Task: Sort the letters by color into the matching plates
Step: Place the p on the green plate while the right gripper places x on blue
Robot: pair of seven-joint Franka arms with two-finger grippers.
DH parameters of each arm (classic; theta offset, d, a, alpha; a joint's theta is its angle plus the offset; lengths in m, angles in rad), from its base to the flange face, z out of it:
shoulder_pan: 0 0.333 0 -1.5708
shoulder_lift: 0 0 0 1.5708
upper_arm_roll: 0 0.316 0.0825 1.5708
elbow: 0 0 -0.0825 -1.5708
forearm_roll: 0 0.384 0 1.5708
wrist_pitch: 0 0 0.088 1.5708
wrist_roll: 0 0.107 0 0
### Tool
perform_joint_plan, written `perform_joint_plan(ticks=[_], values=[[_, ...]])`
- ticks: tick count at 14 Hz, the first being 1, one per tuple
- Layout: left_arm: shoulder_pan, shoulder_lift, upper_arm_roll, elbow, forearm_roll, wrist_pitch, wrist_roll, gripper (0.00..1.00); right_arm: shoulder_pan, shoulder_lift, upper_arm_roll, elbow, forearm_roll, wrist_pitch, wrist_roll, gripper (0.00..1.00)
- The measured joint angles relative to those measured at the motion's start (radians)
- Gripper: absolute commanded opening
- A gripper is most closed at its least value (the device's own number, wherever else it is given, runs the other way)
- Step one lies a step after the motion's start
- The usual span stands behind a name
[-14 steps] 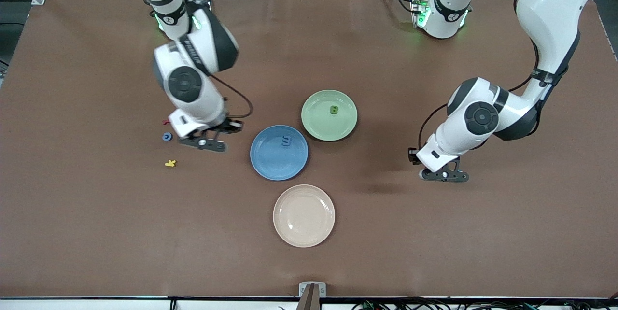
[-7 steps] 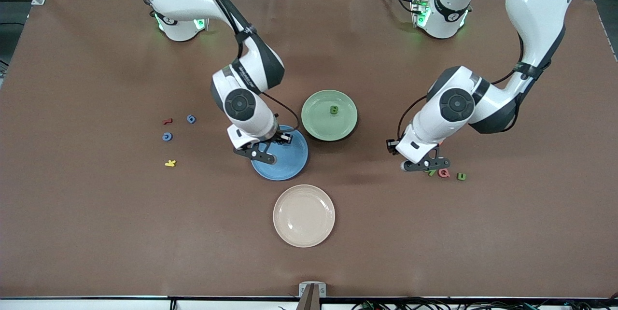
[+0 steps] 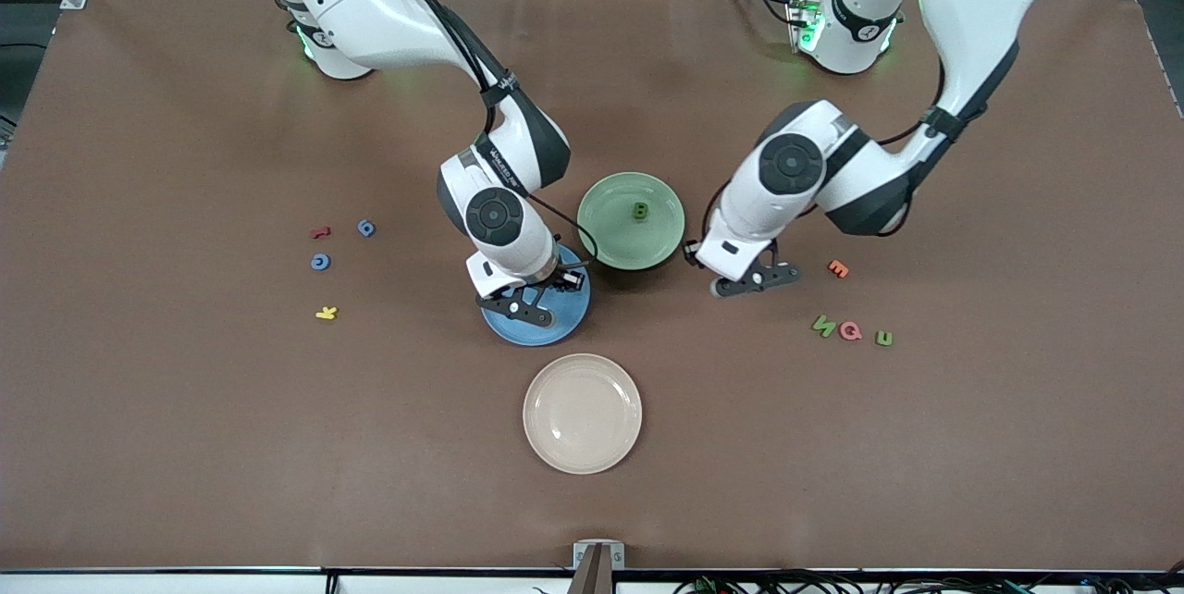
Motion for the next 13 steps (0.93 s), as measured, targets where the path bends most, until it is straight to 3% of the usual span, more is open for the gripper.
perform_joint_plan(ticks=[3, 5, 6, 7, 9, 10, 13], values=[[-0.078, 0.004, 0.000, -0.004, 0.000, 0.000, -0.124, 0.00, 0.009, 0.020, 0.000, 0.006, 0.000, 0.021, 0.000, 0.18], [-0.117, 0.012, 0.000, -0.006, 0.000, 0.000, -0.173, 0.01, 0.011, 0.033, 0.000, 0.012, 0.000, 0.030, 0.000, 0.32], [-0.134, 0.019, 0.001, -0.006, 0.000, 0.000, -0.193, 0.01, 0.011, 0.038, -0.001, 0.013, 0.000, 0.036, 0.000, 0.47], [-0.149, 0.029, 0.001, -0.007, 0.000, 0.000, -0.216, 0.02, 0.011, 0.040, -0.001, 0.014, 0.000, 0.038, 0.000, 0.70], [-0.173, 0.058, 0.003, -0.008, 0.000, 0.000, -0.247, 0.06, 0.011, 0.041, -0.004, 0.018, 0.000, 0.039, 0.000, 0.93], [-0.178, 0.073, 0.005, -0.009, 0.000, 0.000, -0.251, 0.16, 0.010, 0.041, -0.008, 0.023, 0.000, 0.039, 0.000, 0.99], [-0.180, 0.115, 0.020, -0.009, 0.000, 0.002, -0.252, 0.86, 0.005, 0.032, -0.019, 0.046, 0.000, -0.003, -0.001, 0.99]])
